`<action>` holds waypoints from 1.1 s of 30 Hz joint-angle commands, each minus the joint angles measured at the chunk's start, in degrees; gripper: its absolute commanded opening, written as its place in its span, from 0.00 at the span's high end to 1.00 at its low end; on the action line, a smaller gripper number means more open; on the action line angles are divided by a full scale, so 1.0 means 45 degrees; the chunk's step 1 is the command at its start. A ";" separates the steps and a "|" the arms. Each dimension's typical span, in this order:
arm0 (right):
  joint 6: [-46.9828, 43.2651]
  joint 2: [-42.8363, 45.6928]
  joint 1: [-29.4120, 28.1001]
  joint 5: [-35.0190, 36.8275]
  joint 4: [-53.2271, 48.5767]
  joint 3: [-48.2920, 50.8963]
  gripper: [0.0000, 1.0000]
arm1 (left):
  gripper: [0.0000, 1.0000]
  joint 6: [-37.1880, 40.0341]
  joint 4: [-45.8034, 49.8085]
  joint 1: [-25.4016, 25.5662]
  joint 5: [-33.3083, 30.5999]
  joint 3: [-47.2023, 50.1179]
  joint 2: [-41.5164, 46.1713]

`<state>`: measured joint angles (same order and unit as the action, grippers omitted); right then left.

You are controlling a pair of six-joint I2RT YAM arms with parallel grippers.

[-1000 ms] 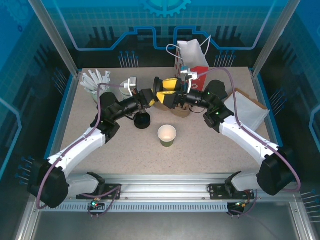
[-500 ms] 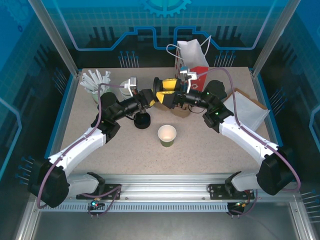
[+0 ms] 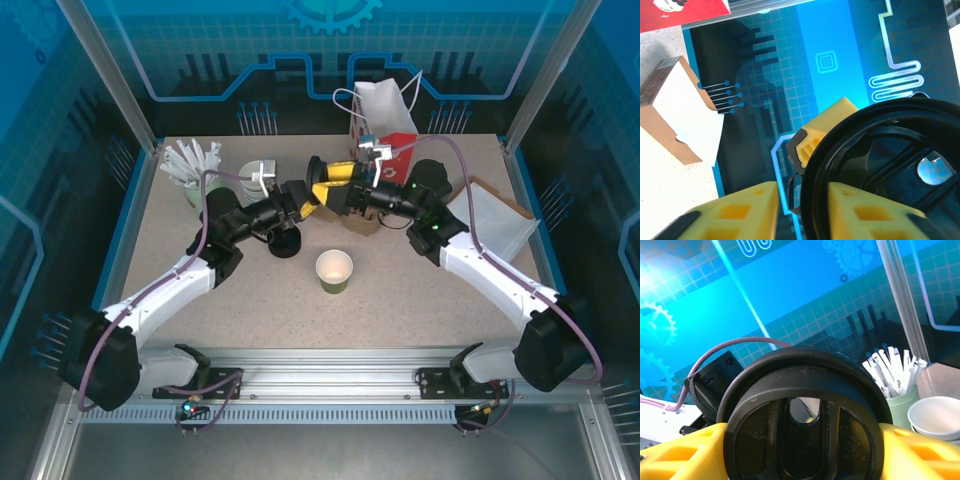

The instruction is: Pack the takeout coffee

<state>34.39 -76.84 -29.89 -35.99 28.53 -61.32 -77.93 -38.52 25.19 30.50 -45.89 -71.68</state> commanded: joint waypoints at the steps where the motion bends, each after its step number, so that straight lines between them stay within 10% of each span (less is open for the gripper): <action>1: -0.0276 0.0874 0.0581 0.0576 -0.1000 0.0166 0.36 | 0.60 0.0093 -0.0415 -0.0299 0.0068 0.0423 -0.0070; 6: -0.2180 0.2044 0.1040 0.2489 -0.5985 -0.0028 0.39 | 0.42 0.1850 0.1839 -0.1284 -0.0485 0.1249 0.0481; 14: -0.5658 0.0806 -0.1254 0.6928 -1.4384 -0.2281 0.42 | 0.33 0.9774 1.1454 -0.1655 -0.5370 -0.0246 0.2546; 33: -0.6462 -0.3820 -0.3569 0.8550 -1.8103 -0.4759 0.44 | 0.24 1.1830 1.3070 -0.1712 -0.6251 -0.0079 0.3915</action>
<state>6.48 -92.64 -44.86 1.04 -49.12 -80.44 -26.63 18.68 17.93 2.31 -45.52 -54.94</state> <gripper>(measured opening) 0.640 0.763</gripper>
